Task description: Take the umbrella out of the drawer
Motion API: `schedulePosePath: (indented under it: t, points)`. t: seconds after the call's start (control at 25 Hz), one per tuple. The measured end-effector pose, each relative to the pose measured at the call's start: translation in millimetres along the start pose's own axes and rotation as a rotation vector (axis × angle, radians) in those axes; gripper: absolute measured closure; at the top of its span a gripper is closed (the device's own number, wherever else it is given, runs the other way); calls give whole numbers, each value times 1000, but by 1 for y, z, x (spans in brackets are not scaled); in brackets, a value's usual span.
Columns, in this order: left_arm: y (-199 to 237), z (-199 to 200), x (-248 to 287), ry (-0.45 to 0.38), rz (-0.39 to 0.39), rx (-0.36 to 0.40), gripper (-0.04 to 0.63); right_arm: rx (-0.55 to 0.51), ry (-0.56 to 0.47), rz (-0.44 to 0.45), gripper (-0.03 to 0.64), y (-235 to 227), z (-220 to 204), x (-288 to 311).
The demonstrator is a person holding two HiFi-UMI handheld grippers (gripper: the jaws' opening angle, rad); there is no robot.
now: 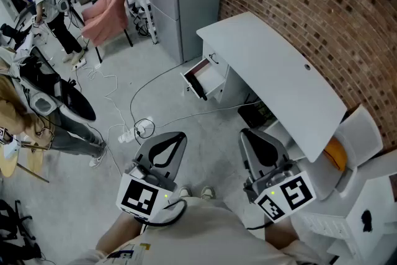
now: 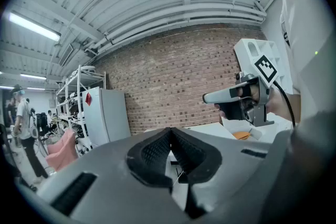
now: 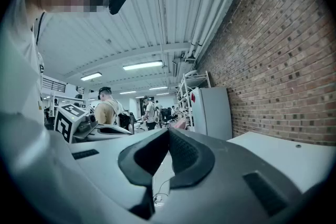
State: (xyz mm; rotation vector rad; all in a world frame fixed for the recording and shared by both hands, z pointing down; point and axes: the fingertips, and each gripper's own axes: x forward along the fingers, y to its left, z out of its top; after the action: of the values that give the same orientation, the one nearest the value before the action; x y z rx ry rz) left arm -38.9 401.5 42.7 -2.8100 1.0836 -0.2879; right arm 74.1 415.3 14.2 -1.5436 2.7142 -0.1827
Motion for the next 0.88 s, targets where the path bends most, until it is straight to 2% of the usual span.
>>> schedulePosePath:
  t: [0.24,0.88]
  points:
    - [-4,6,12,-2,4,2,588,22,-30,3,609,-11,6,-4]
    - [-24,1,18,9,16,10,588,26,-13,50,609,-8,-11,-15]
